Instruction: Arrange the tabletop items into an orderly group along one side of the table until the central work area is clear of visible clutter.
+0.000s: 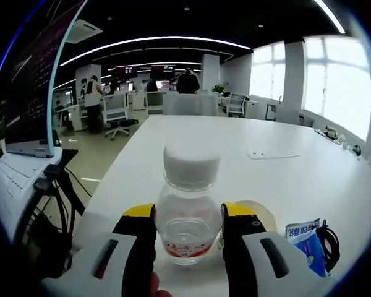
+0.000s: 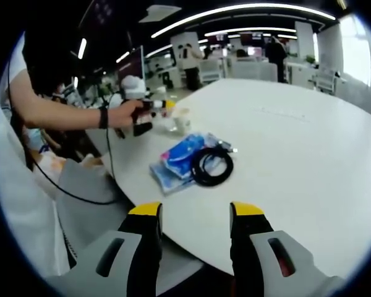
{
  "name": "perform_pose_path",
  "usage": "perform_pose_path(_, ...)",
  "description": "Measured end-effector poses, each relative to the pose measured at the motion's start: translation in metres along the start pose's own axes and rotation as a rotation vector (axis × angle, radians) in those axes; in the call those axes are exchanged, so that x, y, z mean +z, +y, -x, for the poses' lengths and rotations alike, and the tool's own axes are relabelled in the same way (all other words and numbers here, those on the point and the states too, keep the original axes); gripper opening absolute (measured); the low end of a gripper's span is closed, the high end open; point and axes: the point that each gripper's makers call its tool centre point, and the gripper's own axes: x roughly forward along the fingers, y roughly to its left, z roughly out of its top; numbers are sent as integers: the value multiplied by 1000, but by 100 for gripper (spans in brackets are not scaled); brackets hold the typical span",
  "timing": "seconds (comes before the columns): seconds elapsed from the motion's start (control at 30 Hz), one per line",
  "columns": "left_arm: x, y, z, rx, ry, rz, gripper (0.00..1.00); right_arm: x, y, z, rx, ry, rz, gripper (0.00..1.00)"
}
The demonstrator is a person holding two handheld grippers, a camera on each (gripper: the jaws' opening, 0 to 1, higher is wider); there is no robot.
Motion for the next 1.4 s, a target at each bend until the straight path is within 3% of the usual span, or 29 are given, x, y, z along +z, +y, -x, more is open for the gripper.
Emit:
perform_pose_path(0.27,0,0,0,-6,7,9,41,1,1,-1,1,-8,0,42)
perform_pose_path(0.57,12,3,5,-7,-9,4,43,3,1,-4,9,-18,-6,42)
perform_pose_path(1.4,2,-2,67,-8,-10,12,43,10,-1,-18,47,-49,-4,41)
